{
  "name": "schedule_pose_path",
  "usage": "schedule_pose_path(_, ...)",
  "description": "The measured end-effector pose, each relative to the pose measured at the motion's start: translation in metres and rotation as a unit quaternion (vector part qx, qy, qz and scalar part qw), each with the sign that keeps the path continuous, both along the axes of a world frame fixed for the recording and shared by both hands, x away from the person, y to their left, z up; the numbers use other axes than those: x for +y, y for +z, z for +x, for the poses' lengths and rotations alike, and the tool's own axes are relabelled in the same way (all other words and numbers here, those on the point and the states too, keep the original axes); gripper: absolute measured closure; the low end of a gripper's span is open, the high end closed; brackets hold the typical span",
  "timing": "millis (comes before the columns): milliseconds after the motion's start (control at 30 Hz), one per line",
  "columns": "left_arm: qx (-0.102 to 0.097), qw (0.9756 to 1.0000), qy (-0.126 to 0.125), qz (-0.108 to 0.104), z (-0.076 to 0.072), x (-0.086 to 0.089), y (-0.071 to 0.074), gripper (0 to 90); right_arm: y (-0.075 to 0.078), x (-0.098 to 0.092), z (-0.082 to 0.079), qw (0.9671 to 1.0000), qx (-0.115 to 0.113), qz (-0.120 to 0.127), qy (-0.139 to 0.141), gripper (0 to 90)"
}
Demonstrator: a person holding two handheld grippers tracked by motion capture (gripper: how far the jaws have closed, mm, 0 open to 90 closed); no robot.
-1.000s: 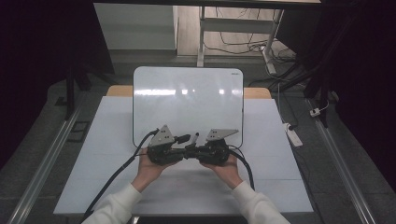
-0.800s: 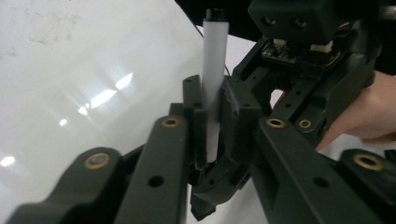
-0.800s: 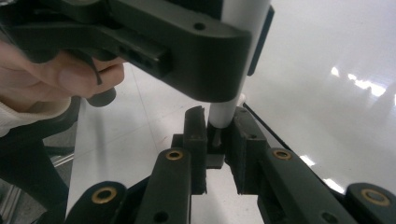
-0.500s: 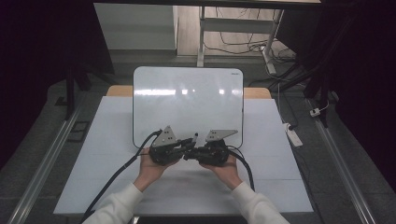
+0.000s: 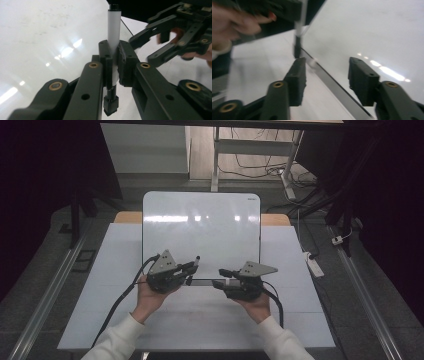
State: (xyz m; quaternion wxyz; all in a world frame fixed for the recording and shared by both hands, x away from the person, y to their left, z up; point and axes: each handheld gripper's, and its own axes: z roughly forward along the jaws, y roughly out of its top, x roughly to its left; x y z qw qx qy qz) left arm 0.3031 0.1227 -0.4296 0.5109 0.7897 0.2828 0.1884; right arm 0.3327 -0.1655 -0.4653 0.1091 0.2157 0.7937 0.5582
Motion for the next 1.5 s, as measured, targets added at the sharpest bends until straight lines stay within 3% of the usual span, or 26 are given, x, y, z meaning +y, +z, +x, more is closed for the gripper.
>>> schedule_pose_path(100, 0.001, 1.0000, 0.008, -0.004, 0.001, 0.007, 0.002, 81.7, -0.001, -0.020, -0.004, 0.9994, -0.020, -0.014, -0.024, 42.7)
schedule_pose_path(333, 0.003, 0.9995, 0.029, -0.013, 0.002, 0.025, 0.004, 81.7, -0.009, -0.069, -0.011, 0.9961, -0.026, -0.033, -0.077, 41.2)
schedule_pose_path(667, 0.002, 0.9977, 0.061, -0.030, 0.004, 0.052, 0.010, 81.6, -0.021, -0.127, -0.027, 0.9872, -0.038, -0.066, -0.140, 41.2)
schedule_pose_path(967, 0.002, 0.9964, 0.076, -0.036, 0.006, 0.064, 0.014, 81.6, -0.028, -0.137, -0.025, 0.9845, -0.033, -0.083, -0.151, 41.4)
schedule_pose_path(1067, 0.003, 0.9953, 0.085, -0.048, 0.011, 0.072, 0.017, 81.7, -0.029, -0.137, -0.023, 0.9841, -0.032, -0.088, -0.150, 41.4)
schedule_pose_path(1200, -0.001, 0.9927, 0.108, -0.053, 0.023, 0.085, 0.027, 81.6, -0.030, -0.138, -0.023, 0.9835, -0.032, -0.090, -0.154, 41.4)
schedule_pose_path(1500, 0.001, 0.9873, 0.158, -0.018, 0.066, 0.103, 0.058, 81.6, -0.033, -0.136, -0.020, 0.9826, -0.032, -0.102, -0.152, 41.4)
